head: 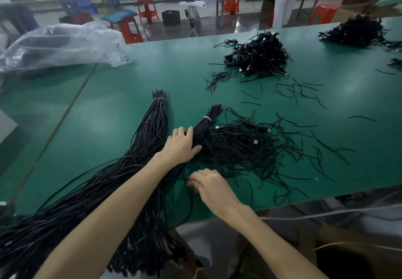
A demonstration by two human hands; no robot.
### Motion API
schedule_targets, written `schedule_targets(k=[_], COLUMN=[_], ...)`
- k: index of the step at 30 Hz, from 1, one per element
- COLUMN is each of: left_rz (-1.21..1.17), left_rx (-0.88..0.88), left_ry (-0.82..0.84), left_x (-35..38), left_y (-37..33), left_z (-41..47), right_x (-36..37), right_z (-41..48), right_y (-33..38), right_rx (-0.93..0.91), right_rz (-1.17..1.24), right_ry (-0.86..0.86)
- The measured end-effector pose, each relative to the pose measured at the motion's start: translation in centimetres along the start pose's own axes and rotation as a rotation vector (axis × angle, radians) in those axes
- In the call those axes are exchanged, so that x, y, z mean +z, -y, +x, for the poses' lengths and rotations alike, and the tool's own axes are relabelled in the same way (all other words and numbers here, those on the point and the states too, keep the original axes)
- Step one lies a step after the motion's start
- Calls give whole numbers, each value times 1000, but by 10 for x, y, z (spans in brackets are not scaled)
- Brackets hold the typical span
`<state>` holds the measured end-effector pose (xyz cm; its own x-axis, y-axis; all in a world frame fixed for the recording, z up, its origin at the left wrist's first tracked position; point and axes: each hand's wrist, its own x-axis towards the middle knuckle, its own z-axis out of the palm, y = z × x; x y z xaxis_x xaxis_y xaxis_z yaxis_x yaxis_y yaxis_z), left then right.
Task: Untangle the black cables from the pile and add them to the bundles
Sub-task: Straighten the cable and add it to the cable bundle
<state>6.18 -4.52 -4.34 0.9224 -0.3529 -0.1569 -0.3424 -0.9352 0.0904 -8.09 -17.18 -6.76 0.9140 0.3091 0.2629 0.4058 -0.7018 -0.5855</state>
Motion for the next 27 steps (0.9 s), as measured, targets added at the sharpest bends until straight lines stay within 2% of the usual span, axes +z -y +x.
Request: schedule_targets(k=[4, 6, 10, 15, 18, 22, 27], left_rz=[111, 81, 10, -11, -41, -108, -194], left_rx=[-3, -31, -205, -288, -335, -432, -442], left_ry=[-210, -230, -272, -431, -470, -510, -462], left_x=[22, 22, 8, -2, -11, -26, -7], left_y=[-5, 5, 37, 57, 68, 90, 112], left_z=[15, 21, 28, 25, 26, 30, 29], right_x=[6, 8, 12, 14, 15, 14, 20], right_z=[-1, -1, 7, 22, 21, 16, 10], right_y=[-5, -4, 0, 16, 23, 27, 30], right_rx=[-61, -94, -161, -243, -294, -272, -217], right_rz=[-59, -67, -84, -49, -38, -17, 2], right_ry=[-11, -44, -88, -100, -107, -59, -16])
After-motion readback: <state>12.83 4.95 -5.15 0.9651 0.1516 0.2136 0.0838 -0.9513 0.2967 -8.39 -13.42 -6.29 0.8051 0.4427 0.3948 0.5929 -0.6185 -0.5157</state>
